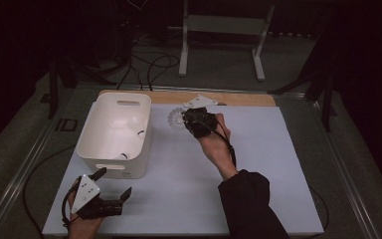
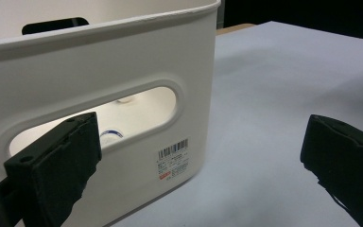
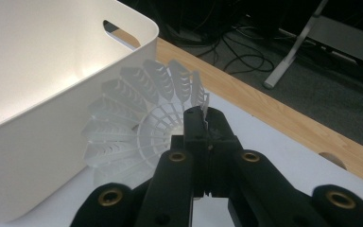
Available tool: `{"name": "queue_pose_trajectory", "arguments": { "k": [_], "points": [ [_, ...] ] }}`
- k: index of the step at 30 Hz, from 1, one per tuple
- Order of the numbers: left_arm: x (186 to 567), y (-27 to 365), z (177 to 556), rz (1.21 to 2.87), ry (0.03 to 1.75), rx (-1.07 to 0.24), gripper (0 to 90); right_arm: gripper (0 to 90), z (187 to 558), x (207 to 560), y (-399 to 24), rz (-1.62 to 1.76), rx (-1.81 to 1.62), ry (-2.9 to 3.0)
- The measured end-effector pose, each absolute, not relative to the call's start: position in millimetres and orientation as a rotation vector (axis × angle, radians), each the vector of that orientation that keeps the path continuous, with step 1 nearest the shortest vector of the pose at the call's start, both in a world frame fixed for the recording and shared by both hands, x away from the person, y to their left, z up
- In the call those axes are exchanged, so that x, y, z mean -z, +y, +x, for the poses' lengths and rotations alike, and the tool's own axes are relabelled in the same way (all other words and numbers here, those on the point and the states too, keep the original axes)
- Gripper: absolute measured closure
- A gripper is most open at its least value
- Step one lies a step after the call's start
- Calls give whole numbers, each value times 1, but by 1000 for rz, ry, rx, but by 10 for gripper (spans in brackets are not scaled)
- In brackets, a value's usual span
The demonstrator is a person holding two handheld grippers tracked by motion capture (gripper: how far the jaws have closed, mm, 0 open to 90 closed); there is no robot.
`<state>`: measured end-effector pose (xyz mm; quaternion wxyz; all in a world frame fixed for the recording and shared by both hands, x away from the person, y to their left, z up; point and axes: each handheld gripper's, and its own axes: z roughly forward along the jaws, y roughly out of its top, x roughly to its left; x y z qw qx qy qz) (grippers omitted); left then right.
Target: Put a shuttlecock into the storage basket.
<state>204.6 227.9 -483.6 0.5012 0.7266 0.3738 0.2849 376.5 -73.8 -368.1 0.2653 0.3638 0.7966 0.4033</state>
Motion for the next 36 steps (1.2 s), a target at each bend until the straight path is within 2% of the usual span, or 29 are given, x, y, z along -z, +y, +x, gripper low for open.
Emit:
{"name": "queue_pose_trajectory", "arguments": {
  "k": [36],
  "points": [
    [484,228,205,1753,901,-685,2,892,369,355,-59,941,-1143,2159]
  ]
}}
